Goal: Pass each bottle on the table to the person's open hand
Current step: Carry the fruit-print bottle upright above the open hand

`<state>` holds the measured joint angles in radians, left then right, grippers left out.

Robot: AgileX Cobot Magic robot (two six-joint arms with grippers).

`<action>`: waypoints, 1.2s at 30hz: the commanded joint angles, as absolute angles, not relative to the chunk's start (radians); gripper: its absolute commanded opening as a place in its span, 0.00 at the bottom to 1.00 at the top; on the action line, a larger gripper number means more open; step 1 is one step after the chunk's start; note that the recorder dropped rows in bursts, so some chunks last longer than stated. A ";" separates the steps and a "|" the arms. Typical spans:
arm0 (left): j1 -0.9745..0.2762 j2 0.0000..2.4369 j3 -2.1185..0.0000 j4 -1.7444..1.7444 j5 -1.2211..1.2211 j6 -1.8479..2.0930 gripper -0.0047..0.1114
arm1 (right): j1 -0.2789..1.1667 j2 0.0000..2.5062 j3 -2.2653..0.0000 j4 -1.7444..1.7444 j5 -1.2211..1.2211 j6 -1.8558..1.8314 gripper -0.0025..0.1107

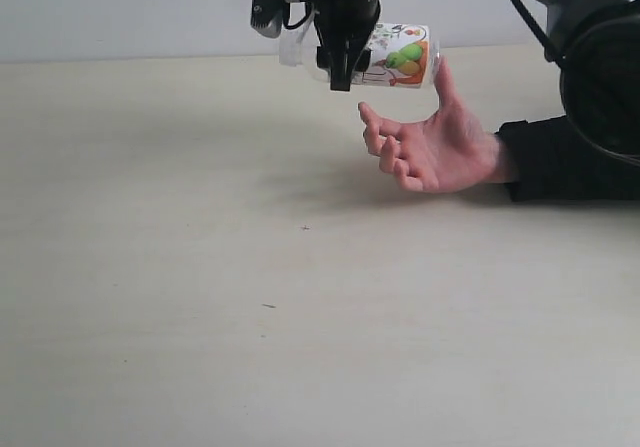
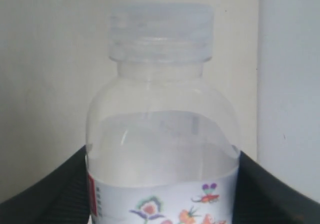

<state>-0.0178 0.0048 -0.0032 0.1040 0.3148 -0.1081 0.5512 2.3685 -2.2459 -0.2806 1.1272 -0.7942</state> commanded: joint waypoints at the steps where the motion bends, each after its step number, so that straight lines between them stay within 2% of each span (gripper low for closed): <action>1: -0.022 0.000 0.000 0.101 0.311 -0.111 0.06 | 0.545 2.330 -2.251 -0.309 1.135 -0.723 0.09; 8: -0.022 0.000 0.000 0.101 0.311 -0.111 0.06 | 0.543 2.328 -2.251 -0.418 1.156 -0.598 0.09; 15: -0.022 0.000 0.000 0.101 0.311 -0.111 0.06 | 0.529 2.328 -2.251 -0.409 1.178 -0.554 0.09; 24: -0.022 0.000 0.000 0.101 0.311 -0.111 0.06 | 0.483 2.328 -2.251 -0.399 1.218 -0.488 0.03; 36: -0.022 0.000 0.000 0.101 0.311 -0.111 0.06 | 0.439 2.328 -2.251 -0.362 1.221 -0.445 0.03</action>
